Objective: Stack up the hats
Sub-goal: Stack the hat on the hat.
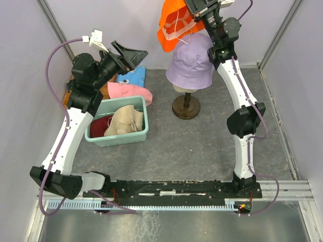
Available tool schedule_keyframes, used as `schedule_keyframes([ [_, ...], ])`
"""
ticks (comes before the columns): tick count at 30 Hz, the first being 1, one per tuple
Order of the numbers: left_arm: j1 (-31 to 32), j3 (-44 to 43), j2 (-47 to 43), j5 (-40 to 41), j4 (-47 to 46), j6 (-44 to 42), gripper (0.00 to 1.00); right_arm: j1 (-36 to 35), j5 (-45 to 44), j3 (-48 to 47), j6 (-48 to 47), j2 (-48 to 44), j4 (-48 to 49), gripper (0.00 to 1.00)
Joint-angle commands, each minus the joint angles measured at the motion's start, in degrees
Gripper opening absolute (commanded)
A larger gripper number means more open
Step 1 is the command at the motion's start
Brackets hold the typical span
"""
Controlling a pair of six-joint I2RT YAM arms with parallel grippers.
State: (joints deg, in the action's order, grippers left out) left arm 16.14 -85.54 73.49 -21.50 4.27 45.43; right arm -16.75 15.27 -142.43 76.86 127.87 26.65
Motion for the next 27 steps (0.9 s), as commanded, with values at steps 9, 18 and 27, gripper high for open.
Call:
schedule_keyframes([
  [9, -0.1, -1.6, -0.2, 0.6, -1.0, -2.2, 0.91, -0.2, 3.6, -2.6, -5.4, -5.0, 5.2, 0.00],
  [18, 0.0, -1.3, -0.9, 1.1, 0.0, -3.2, 0.91, -0.3, 3.1, -8.3, -5.7, -2.9, 15.7, 0.00],
  [27, -0.1, -1.6, -1.4, 1.4, 0.3, -3.4, 0.91, -0.2, 6.1, -2.6, -13.2, -5.1, 7.2, 0.00],
])
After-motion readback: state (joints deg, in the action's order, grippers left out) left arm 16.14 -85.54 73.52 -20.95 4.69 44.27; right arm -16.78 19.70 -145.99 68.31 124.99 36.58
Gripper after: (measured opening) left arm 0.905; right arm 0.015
